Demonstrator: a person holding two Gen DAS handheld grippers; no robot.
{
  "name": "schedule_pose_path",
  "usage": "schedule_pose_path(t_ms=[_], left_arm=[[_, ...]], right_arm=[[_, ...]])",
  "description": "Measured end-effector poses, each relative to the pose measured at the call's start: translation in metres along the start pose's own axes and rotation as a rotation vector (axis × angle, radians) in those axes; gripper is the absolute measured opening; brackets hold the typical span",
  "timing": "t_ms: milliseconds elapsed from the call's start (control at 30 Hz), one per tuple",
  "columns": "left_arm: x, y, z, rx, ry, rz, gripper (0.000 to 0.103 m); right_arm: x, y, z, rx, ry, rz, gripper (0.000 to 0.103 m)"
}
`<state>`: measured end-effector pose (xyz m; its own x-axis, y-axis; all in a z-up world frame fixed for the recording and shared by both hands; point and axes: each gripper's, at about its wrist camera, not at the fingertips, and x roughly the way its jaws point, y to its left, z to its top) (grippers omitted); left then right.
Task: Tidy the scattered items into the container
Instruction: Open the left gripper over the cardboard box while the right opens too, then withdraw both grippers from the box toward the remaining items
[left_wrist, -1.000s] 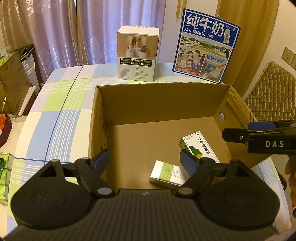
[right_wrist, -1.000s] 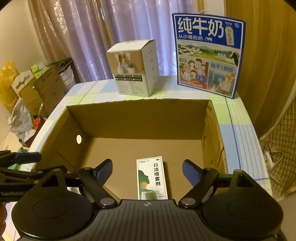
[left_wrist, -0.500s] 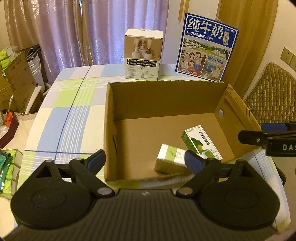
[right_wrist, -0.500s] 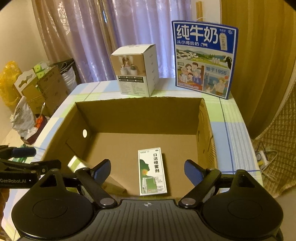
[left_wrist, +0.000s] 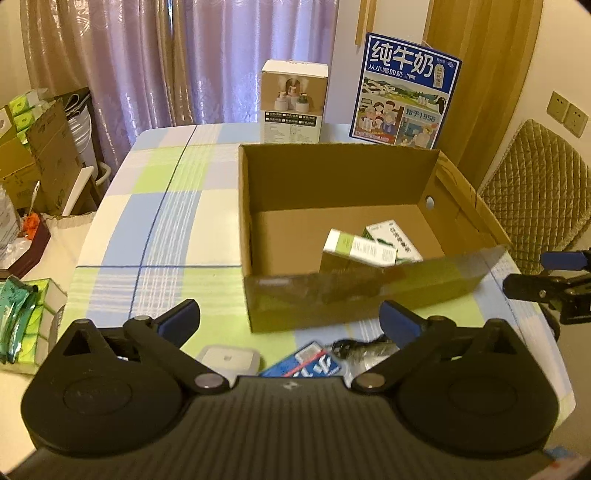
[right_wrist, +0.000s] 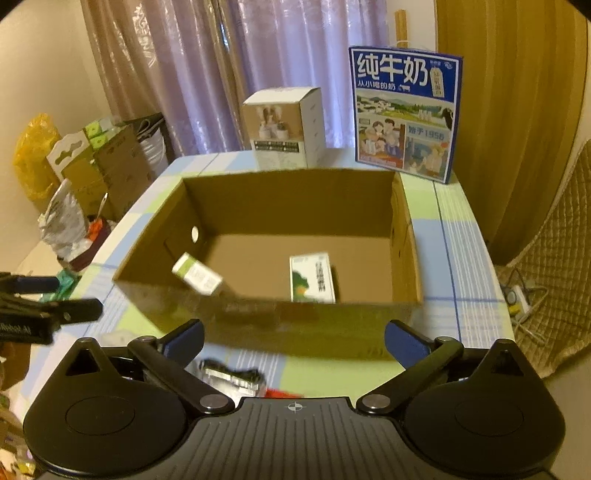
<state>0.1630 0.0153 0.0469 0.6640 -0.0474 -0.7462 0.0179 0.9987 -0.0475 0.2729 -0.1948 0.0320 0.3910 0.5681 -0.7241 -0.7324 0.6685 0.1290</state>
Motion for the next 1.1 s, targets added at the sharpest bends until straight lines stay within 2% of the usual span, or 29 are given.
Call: schedule_pose_path(t_ms=[400, 567, 767, 1100], left_arm=[[-0.023, 0.015, -0.053, 0.019, 0.050, 0.039, 0.102], [-0.027, 0.020, -0.074, 0.032, 0.081, 0.043, 0.102], [-0.024, 0.025, -0.098, 0.025, 0.123, 0.023, 0.102], [-0.018, 0.025, -0.111, 0.056, 0.137, 0.015, 0.102]], right_arm=[[-0.024, 0.019, -0.049, -0.001, 0.063, 0.037, 0.101], [-0.026, 0.025, -0.068, -0.051, 0.072, 0.007, 0.101], [-0.030, 0.013, -0.085, -0.033, 0.101, -0.009, 0.101], [-0.029, 0.008, -0.094, -0.029, 0.121, -0.011, 0.101]])
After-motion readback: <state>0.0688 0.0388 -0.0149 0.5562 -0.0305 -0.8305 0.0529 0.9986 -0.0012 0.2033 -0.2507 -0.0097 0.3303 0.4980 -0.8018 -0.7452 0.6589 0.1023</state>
